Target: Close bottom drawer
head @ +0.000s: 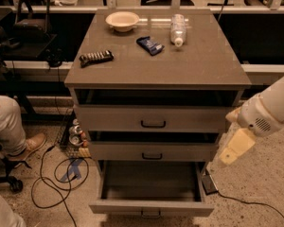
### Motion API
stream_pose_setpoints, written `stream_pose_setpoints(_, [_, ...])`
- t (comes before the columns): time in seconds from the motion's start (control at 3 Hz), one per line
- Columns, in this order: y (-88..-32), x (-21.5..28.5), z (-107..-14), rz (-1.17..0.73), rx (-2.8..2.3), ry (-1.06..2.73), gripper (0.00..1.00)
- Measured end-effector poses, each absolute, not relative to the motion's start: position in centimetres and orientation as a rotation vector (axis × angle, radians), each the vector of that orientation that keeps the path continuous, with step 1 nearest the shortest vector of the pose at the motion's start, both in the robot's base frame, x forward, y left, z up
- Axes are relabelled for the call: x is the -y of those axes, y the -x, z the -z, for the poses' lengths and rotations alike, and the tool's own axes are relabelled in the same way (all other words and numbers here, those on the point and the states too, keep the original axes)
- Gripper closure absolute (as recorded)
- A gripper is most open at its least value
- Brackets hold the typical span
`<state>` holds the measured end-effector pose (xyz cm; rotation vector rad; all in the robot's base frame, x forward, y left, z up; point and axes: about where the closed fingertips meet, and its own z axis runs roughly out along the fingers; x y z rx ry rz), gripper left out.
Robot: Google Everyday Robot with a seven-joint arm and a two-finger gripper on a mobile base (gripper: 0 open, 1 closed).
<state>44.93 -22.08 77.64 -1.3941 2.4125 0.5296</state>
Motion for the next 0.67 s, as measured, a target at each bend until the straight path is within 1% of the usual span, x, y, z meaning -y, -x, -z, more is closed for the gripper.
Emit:
stream_pose_setpoints(0.33, [-43.86, 19.68, -67.33, -0.706, -2.512, 1.367, 0.0])
stream_pose_setpoints(0.67, [-43.86, 19.68, -67.33, -0.706, -2.512, 1.367, 0.0])
